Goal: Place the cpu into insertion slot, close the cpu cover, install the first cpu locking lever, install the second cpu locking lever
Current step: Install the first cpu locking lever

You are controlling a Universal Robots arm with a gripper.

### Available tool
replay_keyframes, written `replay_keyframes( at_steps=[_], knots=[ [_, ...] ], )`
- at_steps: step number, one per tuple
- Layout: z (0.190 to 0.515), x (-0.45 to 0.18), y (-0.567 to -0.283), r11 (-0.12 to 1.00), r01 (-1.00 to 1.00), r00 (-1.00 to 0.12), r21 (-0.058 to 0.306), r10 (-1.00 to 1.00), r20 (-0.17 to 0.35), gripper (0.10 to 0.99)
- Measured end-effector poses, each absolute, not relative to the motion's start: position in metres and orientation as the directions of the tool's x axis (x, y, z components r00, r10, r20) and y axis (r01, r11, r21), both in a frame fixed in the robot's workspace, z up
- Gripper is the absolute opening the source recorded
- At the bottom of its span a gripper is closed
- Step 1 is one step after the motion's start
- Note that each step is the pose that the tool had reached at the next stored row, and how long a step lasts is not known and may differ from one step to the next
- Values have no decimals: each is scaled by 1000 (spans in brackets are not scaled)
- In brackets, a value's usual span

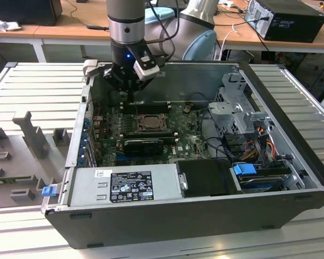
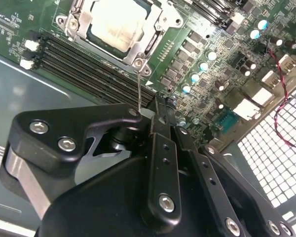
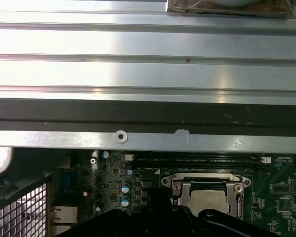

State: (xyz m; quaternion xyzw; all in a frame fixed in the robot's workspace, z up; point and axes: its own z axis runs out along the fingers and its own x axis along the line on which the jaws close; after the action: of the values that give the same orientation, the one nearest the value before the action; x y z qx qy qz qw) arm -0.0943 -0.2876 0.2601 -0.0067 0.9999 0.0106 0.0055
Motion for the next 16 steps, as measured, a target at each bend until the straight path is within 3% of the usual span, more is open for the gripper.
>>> replay_keyframes(
  at_steps=[16],
  knots=[
    [260,-86,-288,1000,-14,-1000,21,-13,-11,106]
  ],
)
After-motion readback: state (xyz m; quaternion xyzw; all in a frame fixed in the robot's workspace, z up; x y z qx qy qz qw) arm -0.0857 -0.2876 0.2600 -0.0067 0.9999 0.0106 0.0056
